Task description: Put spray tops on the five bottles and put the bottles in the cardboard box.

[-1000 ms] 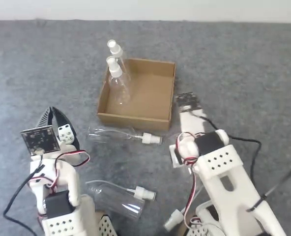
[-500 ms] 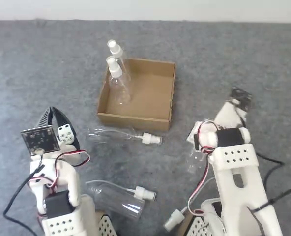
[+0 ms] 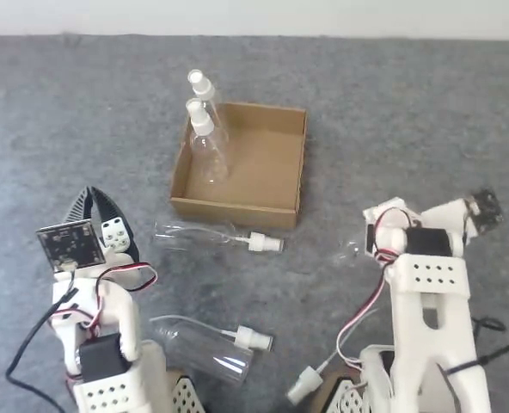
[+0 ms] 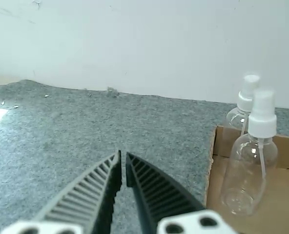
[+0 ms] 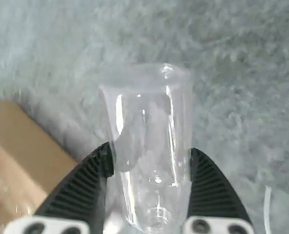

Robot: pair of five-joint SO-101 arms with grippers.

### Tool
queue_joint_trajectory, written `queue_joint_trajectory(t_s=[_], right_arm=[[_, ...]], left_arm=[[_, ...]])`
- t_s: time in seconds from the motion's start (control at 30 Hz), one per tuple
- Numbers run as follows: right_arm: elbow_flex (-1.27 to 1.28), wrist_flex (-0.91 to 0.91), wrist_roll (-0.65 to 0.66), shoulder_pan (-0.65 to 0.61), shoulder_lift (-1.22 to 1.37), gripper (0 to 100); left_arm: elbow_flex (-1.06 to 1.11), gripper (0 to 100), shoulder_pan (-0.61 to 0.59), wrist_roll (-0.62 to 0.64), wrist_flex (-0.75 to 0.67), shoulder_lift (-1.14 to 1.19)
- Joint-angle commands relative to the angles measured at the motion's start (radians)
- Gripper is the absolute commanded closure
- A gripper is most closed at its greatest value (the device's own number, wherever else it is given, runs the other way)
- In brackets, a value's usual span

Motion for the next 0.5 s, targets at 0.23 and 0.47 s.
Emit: queue_joint_trajectory(t_s=[0.23, 0.47], right_arm=[[0.157, -0.280, -0.025, 0.058, -0.031, 81.6], [0.172, -0.269, -0.017, 0.002, -0.031, 61.1]], left_arm=[[-0.004, 99, 0.002, 0.003, -0.023, -0.012], [-0.004, 99, 0.002, 0.003, -0.023, -0.012]])
